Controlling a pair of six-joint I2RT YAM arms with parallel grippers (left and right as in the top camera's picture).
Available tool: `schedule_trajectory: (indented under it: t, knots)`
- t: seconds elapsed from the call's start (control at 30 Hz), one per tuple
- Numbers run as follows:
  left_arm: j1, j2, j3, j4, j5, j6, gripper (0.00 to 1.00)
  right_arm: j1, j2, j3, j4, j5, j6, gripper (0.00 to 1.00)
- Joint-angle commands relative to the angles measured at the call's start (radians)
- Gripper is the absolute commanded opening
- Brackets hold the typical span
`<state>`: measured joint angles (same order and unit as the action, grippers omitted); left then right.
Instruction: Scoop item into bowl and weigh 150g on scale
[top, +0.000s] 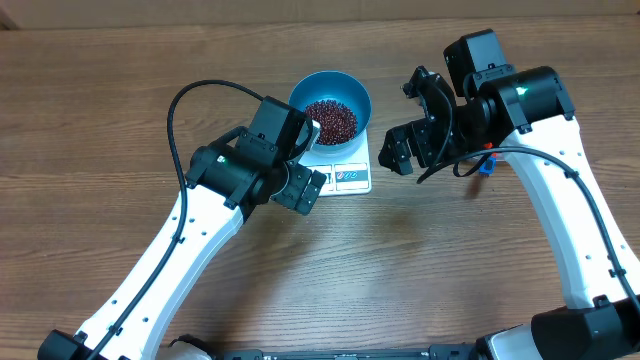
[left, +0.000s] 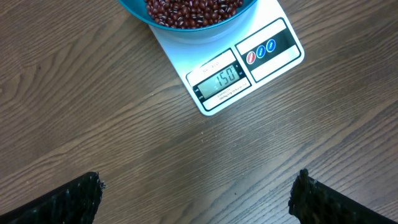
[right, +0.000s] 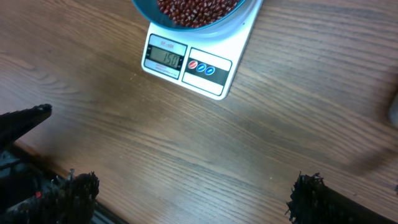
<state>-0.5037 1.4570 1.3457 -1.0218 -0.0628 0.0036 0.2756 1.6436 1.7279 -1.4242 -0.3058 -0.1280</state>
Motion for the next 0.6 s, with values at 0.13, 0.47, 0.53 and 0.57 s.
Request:
schedule_trajectory:
  t: [0.13,0.47,0.53,0.57]
  knots:
    - [0.000,-0.012,-0.004,0.001,0.011,0.016,1.00,0.000,-0.016,0.011,0.092,0.042,-0.005,1.00]
    - [0.000,-0.012,-0.004,0.001,0.011,0.016,1.00,0.000,-0.146,-0.085,0.245,0.043,-0.012,1.00]
    - [0.000,-0.012,-0.004,0.002,0.011,0.016,1.00,0.000,-0.193,-0.130,0.278,0.048,-0.012,1.00]
    - [0.000,-0.012,-0.004,0.001,0.011,0.016,1.00,0.000,-0.217,-0.158,0.299,0.053,-0.013,1.00]
